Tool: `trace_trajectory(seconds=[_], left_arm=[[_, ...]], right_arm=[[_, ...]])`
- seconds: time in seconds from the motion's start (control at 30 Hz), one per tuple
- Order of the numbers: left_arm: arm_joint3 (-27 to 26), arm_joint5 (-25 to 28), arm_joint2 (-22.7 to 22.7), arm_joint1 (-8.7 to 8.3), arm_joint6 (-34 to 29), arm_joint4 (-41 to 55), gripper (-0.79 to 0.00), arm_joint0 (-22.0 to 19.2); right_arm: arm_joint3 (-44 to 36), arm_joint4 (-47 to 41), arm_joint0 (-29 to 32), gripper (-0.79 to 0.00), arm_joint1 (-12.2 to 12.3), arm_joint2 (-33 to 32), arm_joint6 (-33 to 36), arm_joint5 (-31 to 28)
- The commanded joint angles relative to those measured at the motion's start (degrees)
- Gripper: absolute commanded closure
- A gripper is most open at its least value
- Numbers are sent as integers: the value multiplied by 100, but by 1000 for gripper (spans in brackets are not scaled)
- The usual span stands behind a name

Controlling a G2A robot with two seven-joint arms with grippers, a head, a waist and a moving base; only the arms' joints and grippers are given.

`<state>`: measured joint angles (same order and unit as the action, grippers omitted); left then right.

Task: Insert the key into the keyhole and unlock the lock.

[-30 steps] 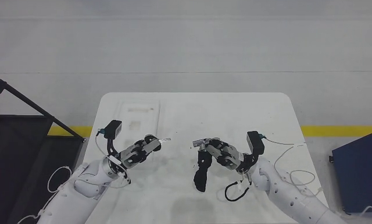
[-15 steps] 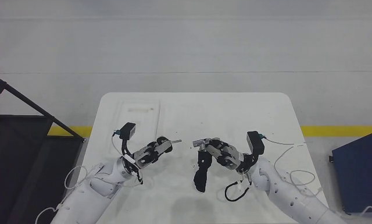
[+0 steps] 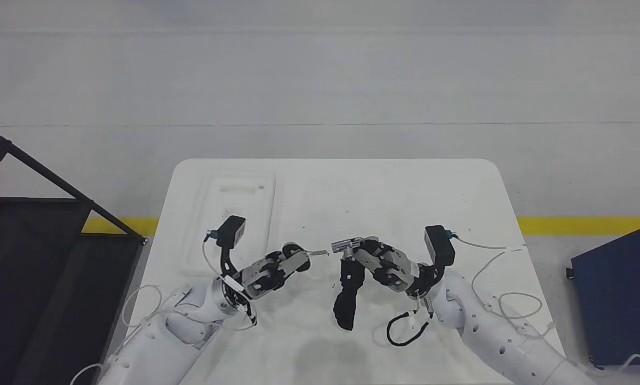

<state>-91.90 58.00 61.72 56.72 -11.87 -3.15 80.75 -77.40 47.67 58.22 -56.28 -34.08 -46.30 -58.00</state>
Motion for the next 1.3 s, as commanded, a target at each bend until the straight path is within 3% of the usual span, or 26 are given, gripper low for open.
trace_trajectory(seconds=[0.0, 1.27], left_arm=[[-3, 0, 13, 2, -12, 35, 0, -5], [132, 0, -123, 173, 131, -320, 0, -248]], right_arm=[[0, 0, 0, 0, 0, 0, 0, 0], [0, 0, 0, 0, 0, 0, 0, 0]])
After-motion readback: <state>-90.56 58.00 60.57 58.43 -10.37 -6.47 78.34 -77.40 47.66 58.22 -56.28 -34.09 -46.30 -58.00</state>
